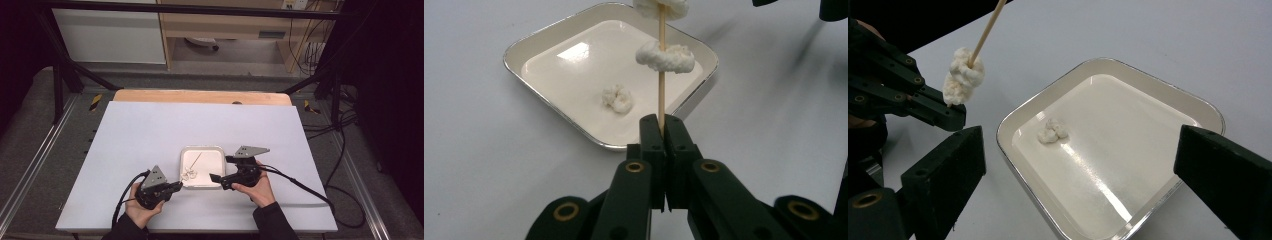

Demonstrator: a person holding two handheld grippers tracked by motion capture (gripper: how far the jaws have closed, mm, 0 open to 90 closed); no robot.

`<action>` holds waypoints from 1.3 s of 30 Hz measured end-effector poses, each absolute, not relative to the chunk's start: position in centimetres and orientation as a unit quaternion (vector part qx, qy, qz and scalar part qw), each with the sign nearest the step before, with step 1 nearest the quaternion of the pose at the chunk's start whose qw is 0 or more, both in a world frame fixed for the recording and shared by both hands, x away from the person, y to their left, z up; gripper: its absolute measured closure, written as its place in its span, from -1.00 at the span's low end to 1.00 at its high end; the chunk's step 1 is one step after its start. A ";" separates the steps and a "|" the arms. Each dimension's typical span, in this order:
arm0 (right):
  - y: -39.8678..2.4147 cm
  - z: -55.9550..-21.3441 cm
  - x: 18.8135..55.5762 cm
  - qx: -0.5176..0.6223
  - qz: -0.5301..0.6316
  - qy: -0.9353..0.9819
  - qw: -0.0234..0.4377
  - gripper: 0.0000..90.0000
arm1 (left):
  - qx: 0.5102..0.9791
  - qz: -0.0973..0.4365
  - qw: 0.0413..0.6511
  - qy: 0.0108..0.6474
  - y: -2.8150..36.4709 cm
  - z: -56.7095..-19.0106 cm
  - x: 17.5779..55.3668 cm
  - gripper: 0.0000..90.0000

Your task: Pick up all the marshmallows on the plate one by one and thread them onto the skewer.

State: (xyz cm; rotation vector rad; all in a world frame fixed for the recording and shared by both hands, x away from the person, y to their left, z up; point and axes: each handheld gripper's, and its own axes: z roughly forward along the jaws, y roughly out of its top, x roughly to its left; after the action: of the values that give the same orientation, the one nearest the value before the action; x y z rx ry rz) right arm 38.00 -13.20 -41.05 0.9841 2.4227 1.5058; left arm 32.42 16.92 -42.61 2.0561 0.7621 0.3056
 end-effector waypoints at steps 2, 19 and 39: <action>-13.1 -41.1 38.0 0.326 0.496 0.801 0.069 -0.85 | 0.831 0.119 0.448 0.306 17.1 -42.6 32.5 0.97; -10.2 -41.4 39.3 0.342 0.460 0.817 0.070 -0.98 | 0.832 0.118 0.435 0.322 18.2 -42.5 32.9 0.97; -5.2 -43.1 40.8 0.320 0.426 0.842 0.082 -0.62 | 0.832 0.119 0.432 0.329 18.6 -42.7 33.3 0.97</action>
State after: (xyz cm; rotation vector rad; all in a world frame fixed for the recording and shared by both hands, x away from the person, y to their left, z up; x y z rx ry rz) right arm 40.77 -5.22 -43.14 0.9546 2.5162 1.2715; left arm 33.29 18.56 -42.66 2.0736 0.8191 0.2973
